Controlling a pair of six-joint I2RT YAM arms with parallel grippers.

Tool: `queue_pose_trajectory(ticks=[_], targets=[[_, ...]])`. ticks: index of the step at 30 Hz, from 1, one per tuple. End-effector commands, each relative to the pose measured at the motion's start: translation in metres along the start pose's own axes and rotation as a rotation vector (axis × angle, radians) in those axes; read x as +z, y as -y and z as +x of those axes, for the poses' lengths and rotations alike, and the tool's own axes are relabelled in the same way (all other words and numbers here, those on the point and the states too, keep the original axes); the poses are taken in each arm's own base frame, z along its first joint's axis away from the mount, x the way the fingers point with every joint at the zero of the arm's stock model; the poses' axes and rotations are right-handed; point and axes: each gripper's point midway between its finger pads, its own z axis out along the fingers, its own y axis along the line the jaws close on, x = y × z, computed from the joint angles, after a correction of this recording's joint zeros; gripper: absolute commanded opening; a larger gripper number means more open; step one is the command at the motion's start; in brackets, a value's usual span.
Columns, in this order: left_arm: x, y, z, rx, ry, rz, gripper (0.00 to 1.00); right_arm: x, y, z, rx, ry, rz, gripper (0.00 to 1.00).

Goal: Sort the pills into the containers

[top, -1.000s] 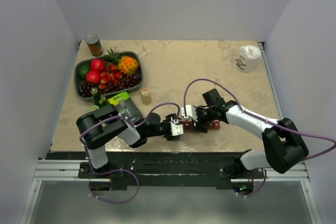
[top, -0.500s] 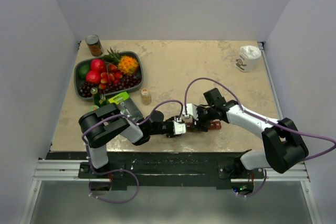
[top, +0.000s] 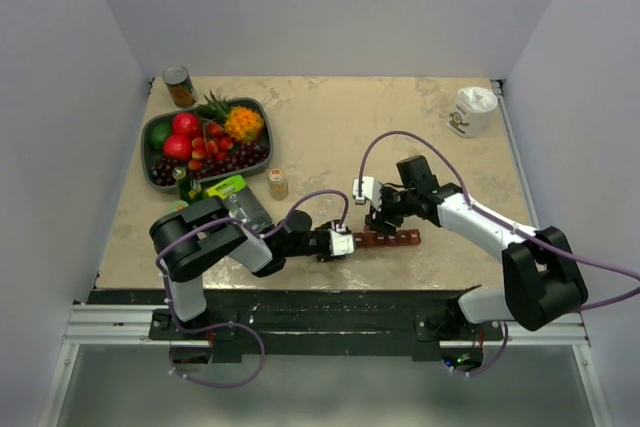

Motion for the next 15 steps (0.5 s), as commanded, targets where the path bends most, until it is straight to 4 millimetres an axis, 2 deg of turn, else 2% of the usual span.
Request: queue_pose_trajectory(ticks=[1, 4, 9, 12, 15], targets=[[-0.008, 0.025, 0.025, -0.053, -0.08, 0.083, 0.38, 0.0, 0.033, -0.018, 0.003, 0.027, 0.09, 0.62], [-0.008, 0.024, 0.025, -0.054, -0.08, 0.081, 0.38, 0.01, 0.038, -0.006, 0.033, -0.022, 0.089, 0.59], [-0.008, 0.024, 0.025, -0.064, -0.084, 0.074, 0.38, 0.024, 0.035, 0.015, 0.077, -0.102, 0.056, 0.57], [-0.007, 0.022, 0.025, -0.073, -0.086, 0.061, 0.39, 0.023, 0.033, 0.013, 0.083, -0.098, 0.044, 0.58], [-0.008, 0.017, 0.022, -0.089, -0.079, 0.038, 0.42, 0.01, 0.034, -0.009, 0.088, -0.037, 0.033, 0.61]])
